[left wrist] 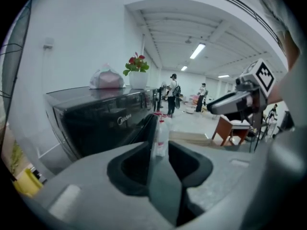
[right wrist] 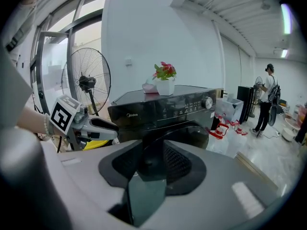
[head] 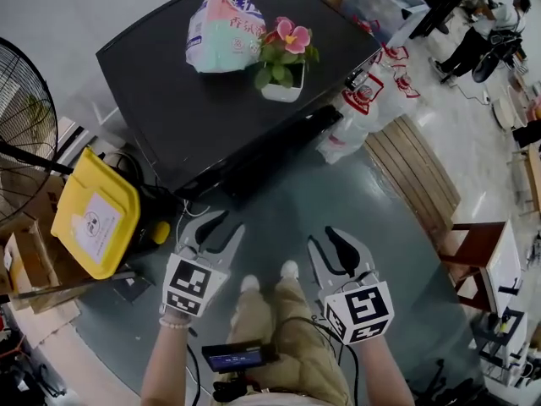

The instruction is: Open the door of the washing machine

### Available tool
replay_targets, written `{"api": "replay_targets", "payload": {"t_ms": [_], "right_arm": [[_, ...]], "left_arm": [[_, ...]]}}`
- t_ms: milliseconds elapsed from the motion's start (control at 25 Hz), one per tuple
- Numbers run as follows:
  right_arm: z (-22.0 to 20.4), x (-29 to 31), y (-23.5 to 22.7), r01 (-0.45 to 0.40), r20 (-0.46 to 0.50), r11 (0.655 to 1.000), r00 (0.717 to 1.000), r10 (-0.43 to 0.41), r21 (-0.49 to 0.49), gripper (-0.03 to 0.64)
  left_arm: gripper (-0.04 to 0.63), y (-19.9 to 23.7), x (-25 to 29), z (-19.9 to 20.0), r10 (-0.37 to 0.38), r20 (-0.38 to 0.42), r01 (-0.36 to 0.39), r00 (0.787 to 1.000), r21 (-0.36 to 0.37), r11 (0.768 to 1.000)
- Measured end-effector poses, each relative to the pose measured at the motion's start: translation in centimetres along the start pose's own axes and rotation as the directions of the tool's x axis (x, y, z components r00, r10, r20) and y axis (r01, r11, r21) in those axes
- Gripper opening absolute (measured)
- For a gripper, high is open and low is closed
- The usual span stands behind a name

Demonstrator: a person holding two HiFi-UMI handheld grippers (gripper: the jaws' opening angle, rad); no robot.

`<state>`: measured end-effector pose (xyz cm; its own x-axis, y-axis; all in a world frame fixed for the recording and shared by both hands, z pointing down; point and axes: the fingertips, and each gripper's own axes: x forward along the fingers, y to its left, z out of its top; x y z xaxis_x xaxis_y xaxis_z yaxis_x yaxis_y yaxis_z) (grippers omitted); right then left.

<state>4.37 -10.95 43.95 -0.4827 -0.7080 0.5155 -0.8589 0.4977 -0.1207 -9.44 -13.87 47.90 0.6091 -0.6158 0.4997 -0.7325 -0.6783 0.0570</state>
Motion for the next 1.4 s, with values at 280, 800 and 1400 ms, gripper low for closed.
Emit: {"api": "replay_targets", "payload": {"t_ms": [280,800,1400], "right_arm": [[-1.9,1.3,-1.3,-0.009,-0.018,1.0,1.0,0.01,0.011,0.12],[-4.2,4.6,-3.6,-0.034,-0.038,0.999,0.999,0.034,0.006,0.118],[-7.3,6.5,-4.3,-0.056,-0.067,0.998,0.996,0.057,0.023,0.118]], "left_arm": [[0.121,0.7,3.4,-3.7,0.016,-0.066,-0.016,0.998,0.006,1.0],[0.117,2.5,9.9,-9.5,0.039,-0.16,-0.04,0.986,-0.001,0.999],[0.073,3.7,13.8,-13.0,0.086,-0.219,-0.088,0.972,0.001,0.996]]}}
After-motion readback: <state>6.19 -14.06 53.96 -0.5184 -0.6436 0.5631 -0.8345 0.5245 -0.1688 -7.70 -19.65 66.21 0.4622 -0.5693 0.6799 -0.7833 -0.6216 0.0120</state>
